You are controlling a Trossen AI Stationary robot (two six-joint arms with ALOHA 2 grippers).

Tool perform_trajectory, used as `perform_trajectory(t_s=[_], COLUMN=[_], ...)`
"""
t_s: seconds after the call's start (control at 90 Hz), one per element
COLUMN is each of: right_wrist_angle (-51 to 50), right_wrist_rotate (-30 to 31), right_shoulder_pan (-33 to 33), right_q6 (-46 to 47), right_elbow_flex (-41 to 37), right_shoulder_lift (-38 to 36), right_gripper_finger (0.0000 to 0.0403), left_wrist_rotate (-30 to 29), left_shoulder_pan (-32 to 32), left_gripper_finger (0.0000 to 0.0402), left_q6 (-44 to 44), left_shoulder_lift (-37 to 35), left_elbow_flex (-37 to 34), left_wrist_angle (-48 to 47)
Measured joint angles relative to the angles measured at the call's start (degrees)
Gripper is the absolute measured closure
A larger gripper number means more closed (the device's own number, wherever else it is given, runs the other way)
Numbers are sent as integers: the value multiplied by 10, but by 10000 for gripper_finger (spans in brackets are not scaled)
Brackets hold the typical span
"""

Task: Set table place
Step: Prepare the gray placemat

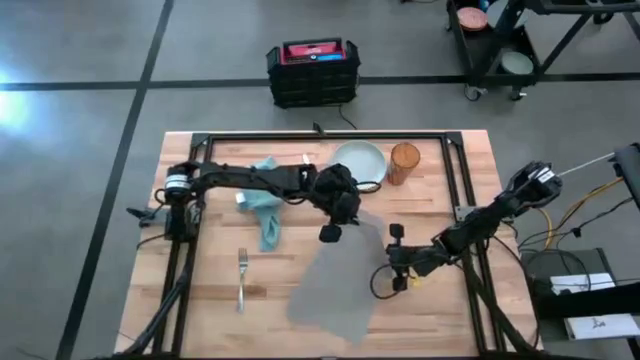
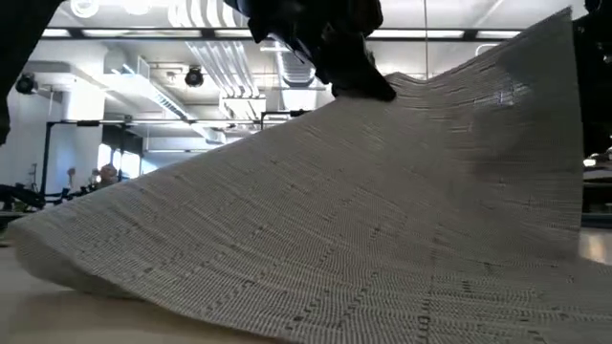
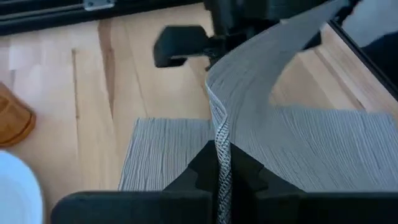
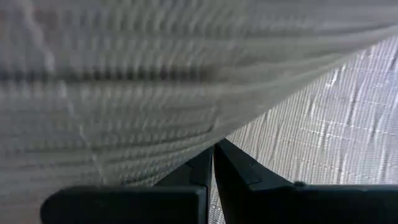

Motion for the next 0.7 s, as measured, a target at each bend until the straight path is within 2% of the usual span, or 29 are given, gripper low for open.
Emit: perform_trajectory(t_s=[0.1,0.278,0.567,0.7], right_wrist_angle=[4,52,59,61], right_wrist_rotate=[0,-2,-5,-5], right_shoulder_pan=[-3,-3,-3,-3], right_q6=[26,16,18,18], right_elbow_flex=[-1,3,13,14], right_shoulder_lift=[15,49,78,77], right_gripper_finger=[401,401,401,401], left_wrist_rotate=[-37,-98,-102,-169], left_shoulder_pan=[-1,0,3,1], left_gripper_finger=[386,346,218,173], left_q6=[-25,-48,-72,-94], left_shoulder_lift=[0,0,-8,-29], left_elbow_flex=[0,0,4,35], left_wrist_angle=[9,7,-17,-101])
